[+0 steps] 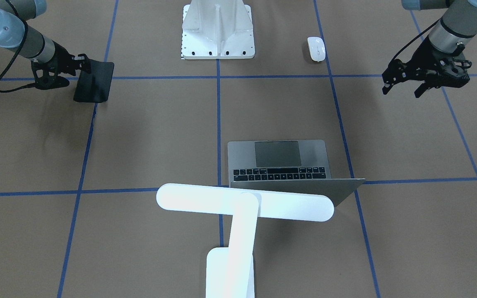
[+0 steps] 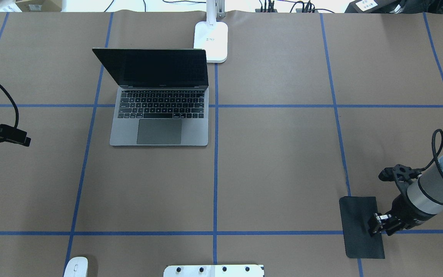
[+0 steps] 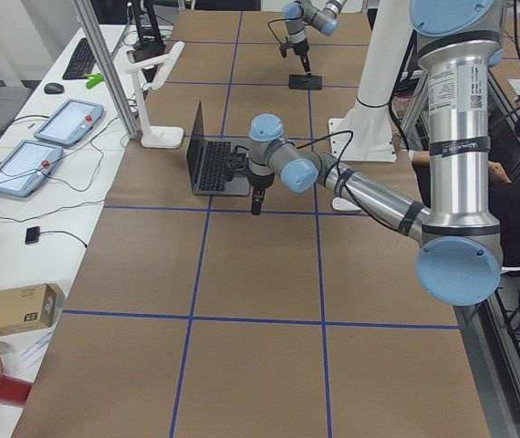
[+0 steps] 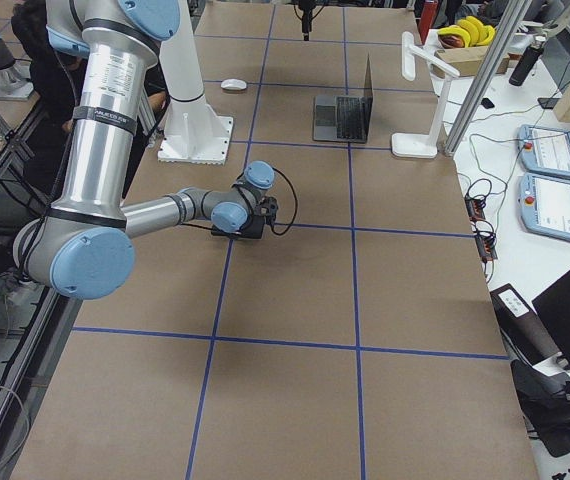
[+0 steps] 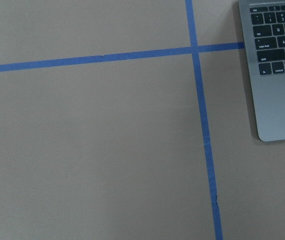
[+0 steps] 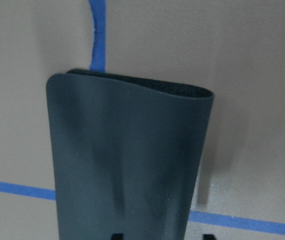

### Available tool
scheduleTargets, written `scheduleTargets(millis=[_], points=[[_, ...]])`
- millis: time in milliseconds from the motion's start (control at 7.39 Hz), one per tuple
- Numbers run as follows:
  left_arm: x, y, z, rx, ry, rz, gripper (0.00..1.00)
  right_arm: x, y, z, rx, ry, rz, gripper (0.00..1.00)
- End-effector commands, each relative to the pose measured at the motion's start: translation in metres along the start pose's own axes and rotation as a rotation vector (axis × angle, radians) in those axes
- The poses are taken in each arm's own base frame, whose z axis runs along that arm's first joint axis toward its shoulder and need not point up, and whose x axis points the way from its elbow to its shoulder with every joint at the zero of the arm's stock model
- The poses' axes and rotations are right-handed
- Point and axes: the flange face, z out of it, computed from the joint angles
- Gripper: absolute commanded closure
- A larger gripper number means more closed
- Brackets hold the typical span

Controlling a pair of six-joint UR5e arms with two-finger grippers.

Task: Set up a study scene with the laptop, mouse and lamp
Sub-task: 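Grasp the dark grey mouse pad's edge with the right gripper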

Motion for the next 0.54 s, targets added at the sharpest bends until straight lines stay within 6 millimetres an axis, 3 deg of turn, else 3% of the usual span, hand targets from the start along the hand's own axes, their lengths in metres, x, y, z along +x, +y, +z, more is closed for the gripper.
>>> scheduleTargets(millis=[0, 406], points=[[-0.0049, 0.0041, 0.001, 0.005, 0.004, 0.006, 0.0, 0.0039, -0.0043, -0.0003, -0.004, 0.008, 0.022, 0.64], [-0.0074, 0.0063, 0.0012, 0.009, 0.005, 0.008, 0.0, 0.0012, -0.0083, 0.0007, 0.0, 0.007, 0.021, 0.61]])
